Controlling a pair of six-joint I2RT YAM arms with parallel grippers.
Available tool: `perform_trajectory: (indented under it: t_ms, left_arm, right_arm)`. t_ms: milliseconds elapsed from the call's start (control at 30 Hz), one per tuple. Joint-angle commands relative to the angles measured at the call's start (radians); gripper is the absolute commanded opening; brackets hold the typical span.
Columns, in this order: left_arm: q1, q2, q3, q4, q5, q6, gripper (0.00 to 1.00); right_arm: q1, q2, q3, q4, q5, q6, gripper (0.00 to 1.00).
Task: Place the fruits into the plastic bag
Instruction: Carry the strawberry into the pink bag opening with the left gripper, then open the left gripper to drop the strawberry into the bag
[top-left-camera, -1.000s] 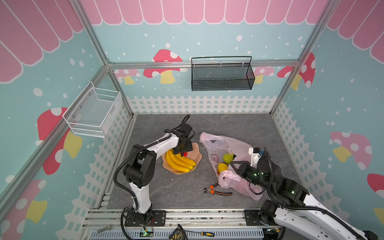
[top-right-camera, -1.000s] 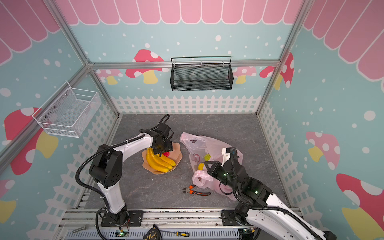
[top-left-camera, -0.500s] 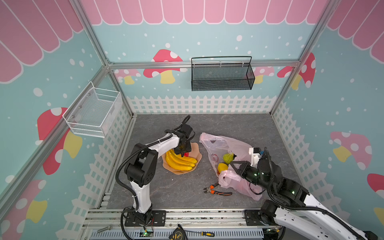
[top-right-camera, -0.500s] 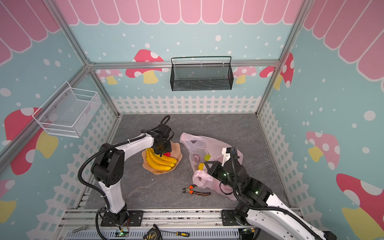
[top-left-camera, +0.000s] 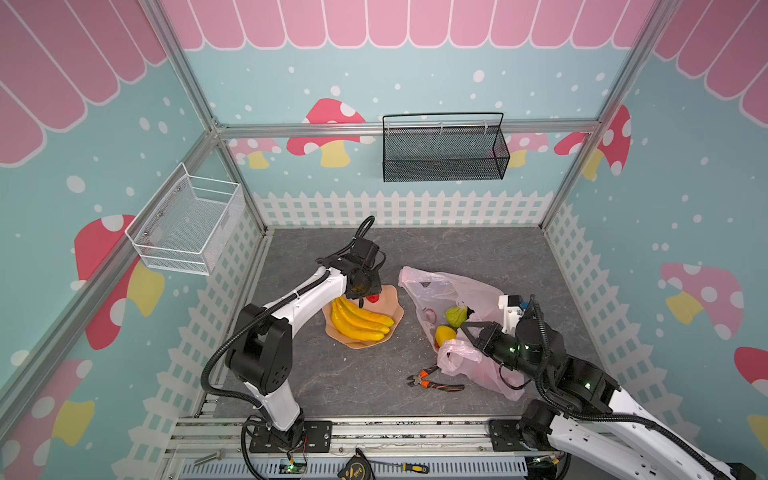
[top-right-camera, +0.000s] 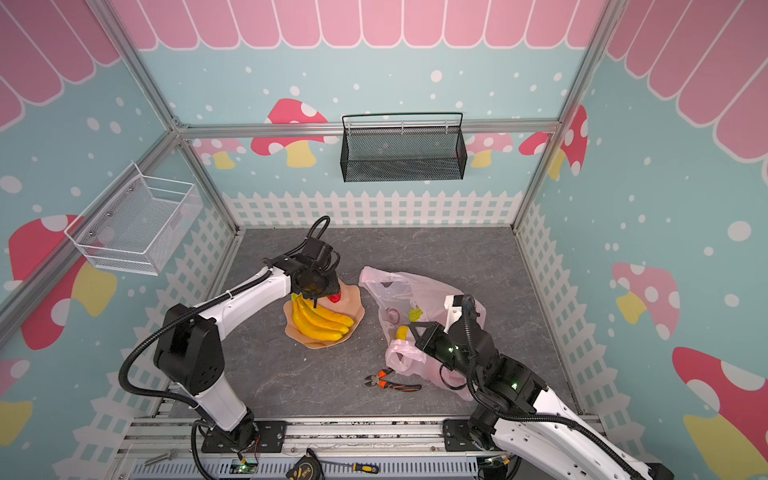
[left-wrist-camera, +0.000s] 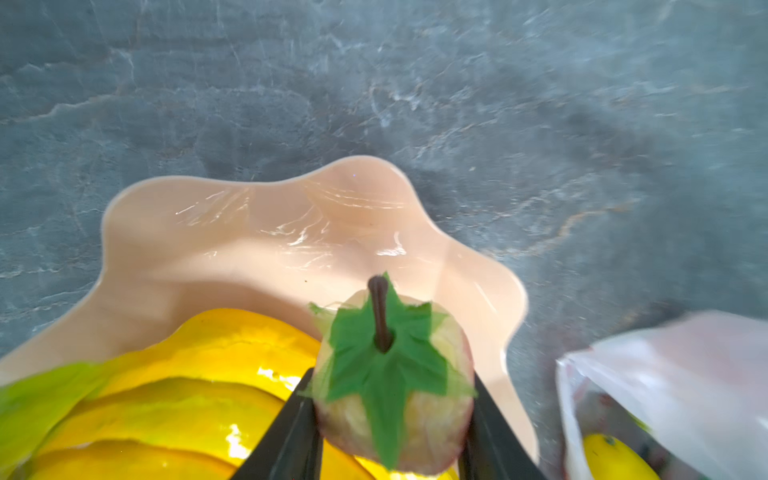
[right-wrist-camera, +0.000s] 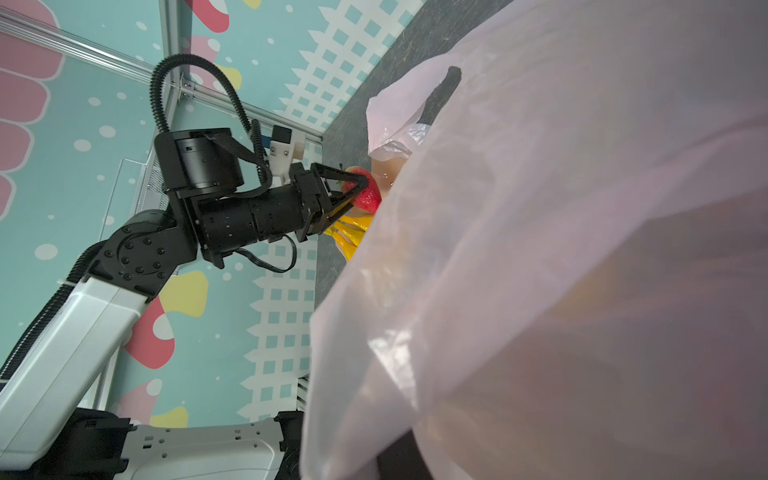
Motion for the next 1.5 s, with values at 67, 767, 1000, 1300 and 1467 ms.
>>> perform_trajectory:
  t_ms: [67,767,1000,1300,1467]
  left_arm:
    - [-0.017,-0.093,-0.01,0.003,0.115,0.035,0.4]
    - [-0.303,-0.006,-0.024,0.27,0.487,-0.219,0.35]
    - [-0.386,0.1,0.057,0.298,0.443,-0.278,0.33]
    - [-0.455,0.237,0.19,0.297,0.406,-0.341,0.37]
    - [-0.468,0.3,0.266,0.259,0.364,-0.345,0.5]
  right_arm:
    - [-0.003,-0.011,0.021,0.0,0.016,0.0,0.01]
    - [-0.002,-0.004,0.018,0.008,0.007,-0.003,0.01]
    - [-0.002,-0.012,0.013,0.01,0.001,-0.005,0.01]
    - [-0.003,-0.02,0.011,0.014,-0.005,-0.007,0.01]
    - [-0.002,-0.022,0.001,0.026,-0.015,-0.006,0.01]
